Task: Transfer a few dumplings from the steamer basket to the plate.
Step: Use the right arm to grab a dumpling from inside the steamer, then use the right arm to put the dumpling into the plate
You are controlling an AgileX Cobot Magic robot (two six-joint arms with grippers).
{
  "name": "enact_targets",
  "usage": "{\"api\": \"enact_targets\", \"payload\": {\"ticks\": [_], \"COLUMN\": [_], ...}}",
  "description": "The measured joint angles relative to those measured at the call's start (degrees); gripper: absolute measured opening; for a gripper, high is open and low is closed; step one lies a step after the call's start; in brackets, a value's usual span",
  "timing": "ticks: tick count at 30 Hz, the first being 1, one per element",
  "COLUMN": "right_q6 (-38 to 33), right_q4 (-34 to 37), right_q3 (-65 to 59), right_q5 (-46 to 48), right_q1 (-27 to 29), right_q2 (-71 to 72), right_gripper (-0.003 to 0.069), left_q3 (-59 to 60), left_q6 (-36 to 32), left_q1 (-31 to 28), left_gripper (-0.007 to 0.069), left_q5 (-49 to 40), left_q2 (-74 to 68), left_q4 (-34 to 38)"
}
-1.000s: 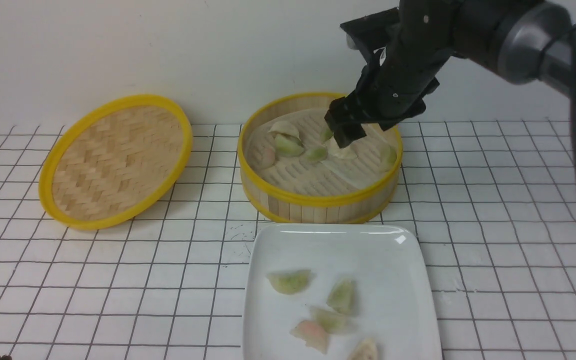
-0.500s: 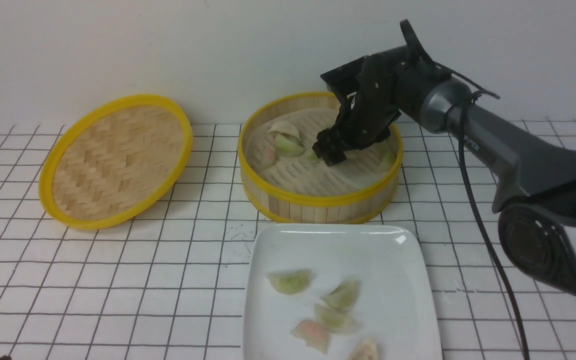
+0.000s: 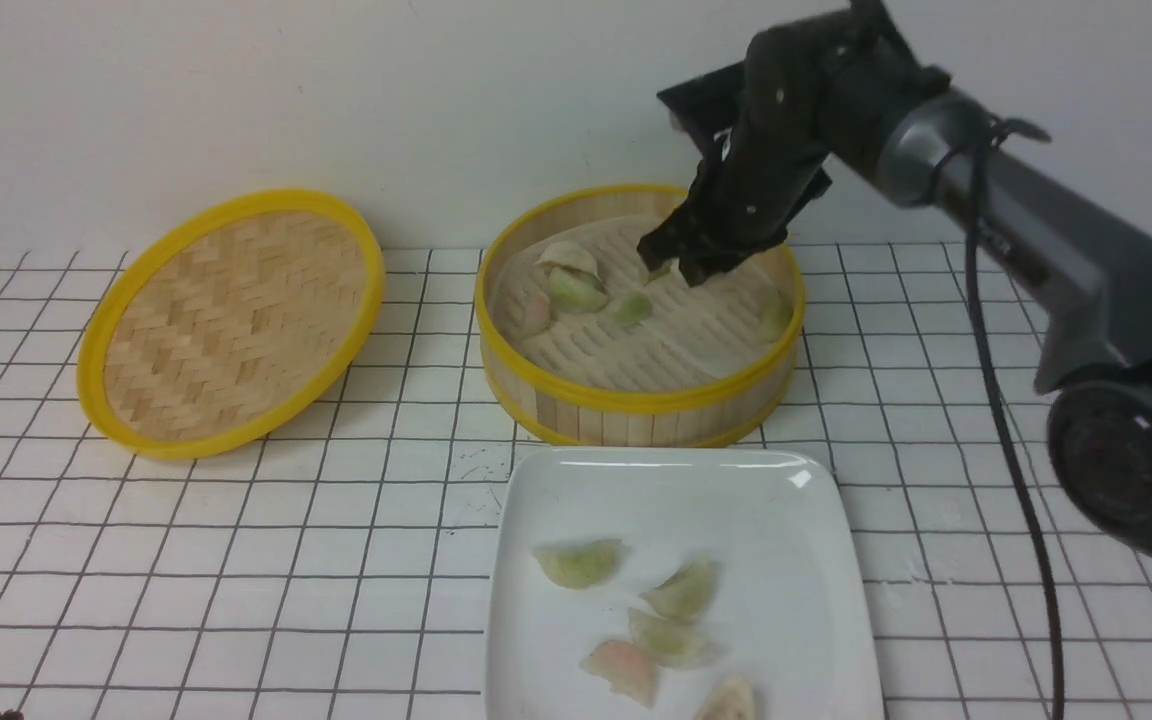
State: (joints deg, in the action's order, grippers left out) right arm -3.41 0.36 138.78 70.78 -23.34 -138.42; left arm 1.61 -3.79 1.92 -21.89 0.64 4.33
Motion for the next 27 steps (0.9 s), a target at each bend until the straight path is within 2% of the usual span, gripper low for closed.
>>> {"api": "enact_targets", "payload": {"ticks": [2,7,11,12,13,18,22,25,27], "right_q6": [0.42,0.53,0.53,0.53,0.53,0.72,2.62,3.41,4.03], "right_q4": [1.9,10.11,12.67,12.76,13.01,12.97,12.65,12.52,12.52], "right_q3": [-0.96,-13.21,-38.88,-39.97,-48.64,-65.58,-69.17,-69.36,-69.36], "right_q5": [0.41,0.46,0.33,0.33,-0.62,-12.45,-21.38,-25.79,-26.84], "right_q1": [0.0,-0.13,-3.12,-3.29,-4.76,-7.12,-7.12,-7.12,-7.12], "right_q2": [3.09,15.87,31.14,31.59,34.26,34.84,33.59,33.34,33.34], "right_gripper": [0.0189,0.0189,0.0189,0.0189,0.0189,0.0189,0.0192,0.0248,0.0351], "left_q3": [0.0,0.0,0.0,0.0,0.0,0.0,0.0,0.0,0.0], "left_q6": [0.0,0.0,0.0,0.0,0.0,0.0,0.0,0.0,0.0], "left_q1": [0.0,0.0,0.0,0.0,0.0,0.0,0.0,0.0,0.0], "left_gripper": [-0.0006,-0.0006,-0.0006,-0.0006,-0.0006,-0.0006,-0.0006,-0.0006,-0.0006], "left_q5": [0.0,0.0,0.0,0.0,0.0,0.0,0.0,0.0,0.0], "left_q2": [0.0,0.0,0.0,0.0,0.0,0.0,0.0,0.0,0.0], "left_q4": [0.0,0.0,0.0,0.0,0.0,0.0,0.0,0.0,0.0]}}
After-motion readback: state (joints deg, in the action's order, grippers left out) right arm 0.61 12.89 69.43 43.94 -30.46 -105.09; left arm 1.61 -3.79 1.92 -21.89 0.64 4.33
